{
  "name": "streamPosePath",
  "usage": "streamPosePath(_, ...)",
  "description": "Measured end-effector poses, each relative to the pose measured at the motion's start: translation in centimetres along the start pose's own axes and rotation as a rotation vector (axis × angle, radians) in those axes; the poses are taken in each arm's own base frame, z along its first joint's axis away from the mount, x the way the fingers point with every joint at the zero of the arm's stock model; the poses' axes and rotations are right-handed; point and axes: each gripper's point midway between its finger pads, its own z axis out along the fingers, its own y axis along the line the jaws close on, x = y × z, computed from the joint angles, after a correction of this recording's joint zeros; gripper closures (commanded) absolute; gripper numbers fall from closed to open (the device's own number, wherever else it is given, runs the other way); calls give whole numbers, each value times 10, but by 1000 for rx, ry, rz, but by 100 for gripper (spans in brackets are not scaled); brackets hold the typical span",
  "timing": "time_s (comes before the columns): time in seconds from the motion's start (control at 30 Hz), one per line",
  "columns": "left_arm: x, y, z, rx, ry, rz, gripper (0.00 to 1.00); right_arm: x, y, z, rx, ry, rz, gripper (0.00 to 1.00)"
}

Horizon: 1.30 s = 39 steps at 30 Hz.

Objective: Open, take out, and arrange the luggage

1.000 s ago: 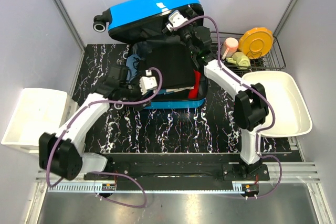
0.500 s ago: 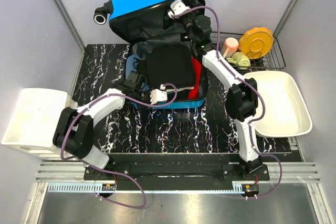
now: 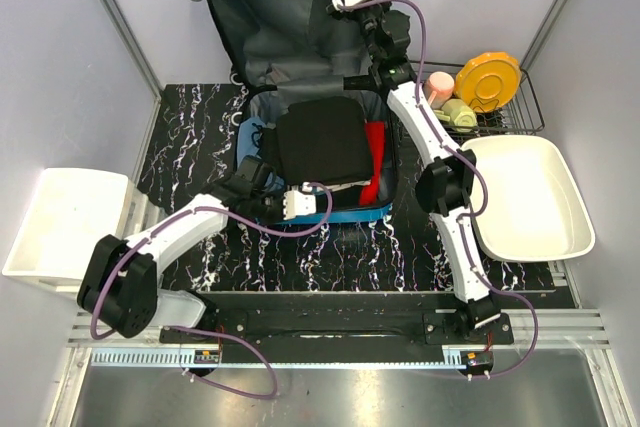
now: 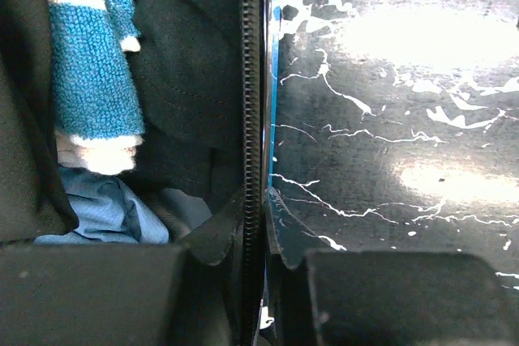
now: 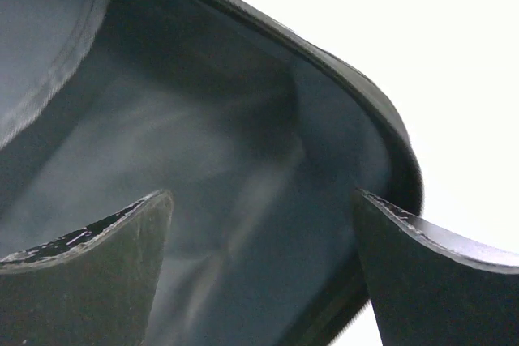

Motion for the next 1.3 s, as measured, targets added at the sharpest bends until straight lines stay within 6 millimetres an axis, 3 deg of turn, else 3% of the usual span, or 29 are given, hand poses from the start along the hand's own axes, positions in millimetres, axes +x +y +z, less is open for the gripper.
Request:
streamPosePath(0.17, 3, -8, -4, 10, 5, 8, 91, 19, -2, -5, 13, 39, -7, 0)
streamPosePath(0.2, 3, -9, -5, 11, 6, 11, 85, 26, 3, -7, 4, 60, -9, 0)
streamPosePath(0.27, 4, -12, -7, 16, 7, 12, 59, 41, 9, -13, -10, 101, -11, 0)
streamPosePath(0.3, 5, -14, -8, 20, 10, 9, 39, 49, 14, -17, -23, 123, -12, 0)
streamPosePath(0.4, 8, -29, -13, 64, 29, -28, 23, 65, 27, -34, -84, 192, -1, 0)
streamPosePath(0.47, 8, -37, -18, 79, 36, -69, 18, 68, 32, -50, -140, 252, 24, 0)
streamPosePath(0.57, -1, -34, -27, 63, 24, -116, 3, 54, 27, -80, -217, 331, 73, 0)
streamPosePath(0.67, -26, -14, -44, -4, -32, -145, 1, 19, 2, -121, -266, 387, 140, 0)
streamPosePath(0.77, -56, 11, -71, -101, -112, -178, 1, -22, -39, -170, -268, 431, 211, 0)
streamPosePath(0.87, -81, 33, -101, -198, -192, -222, 1, -37, -77, -224, -244, 522, 275, 1)
streamPosePath(0.97, -89, 49, -124, -275, -245, -290, 1, -17, -99, -293, -203, 709, 336, 0)
streamPosePath(1.03, -88, 55, -132, -306, -260, -347, 1, 6, -95, -341, -201, 853, 359, 1)
streamPosePath(1.13, -82, 61, -138, -340, -275, -452, 1, 48, -61, -421, -275, 1103, 383, 0)
streamPosePath(1.3, -73, 66, -141, -341, -282, -582, 1, 109, -16, -519, -412, 1442, 358, 4)
